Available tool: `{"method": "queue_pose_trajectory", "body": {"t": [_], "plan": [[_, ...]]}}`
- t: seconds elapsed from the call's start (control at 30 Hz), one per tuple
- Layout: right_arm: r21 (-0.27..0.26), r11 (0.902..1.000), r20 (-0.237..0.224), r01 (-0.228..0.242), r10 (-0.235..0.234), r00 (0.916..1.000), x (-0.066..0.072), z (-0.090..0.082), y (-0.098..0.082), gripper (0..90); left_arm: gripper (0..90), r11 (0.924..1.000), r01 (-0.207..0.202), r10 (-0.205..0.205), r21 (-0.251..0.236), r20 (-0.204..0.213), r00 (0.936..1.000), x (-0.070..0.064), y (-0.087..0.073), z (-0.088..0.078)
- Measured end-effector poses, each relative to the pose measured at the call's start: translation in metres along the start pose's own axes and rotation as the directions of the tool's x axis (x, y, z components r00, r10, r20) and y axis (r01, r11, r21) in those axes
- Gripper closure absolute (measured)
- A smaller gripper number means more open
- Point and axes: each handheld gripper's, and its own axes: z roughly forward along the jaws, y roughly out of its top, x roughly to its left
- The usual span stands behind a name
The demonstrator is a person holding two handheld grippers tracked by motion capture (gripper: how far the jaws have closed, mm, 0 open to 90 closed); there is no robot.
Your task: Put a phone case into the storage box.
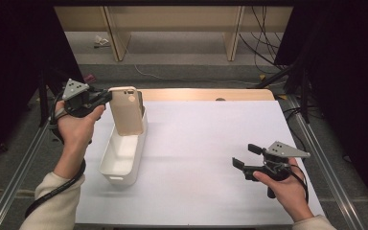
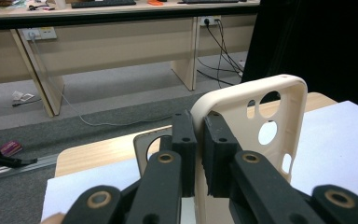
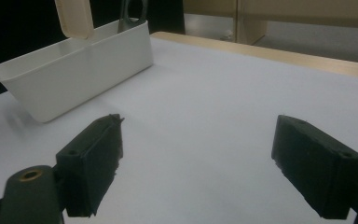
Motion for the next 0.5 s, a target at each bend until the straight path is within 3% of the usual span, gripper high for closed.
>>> {"method": "queue_pose_trajectory", "body": {"t": [0.5], "plan": [[0.001,1.0,0.002,-0.002,0.001,1.0,-0.0002,0.0004,-0.0002,17.1,84.0,0.9999,-0.011,0.011,0.001,-0.011,0.9999,0.0073,-0.0014,0.0036]]}}
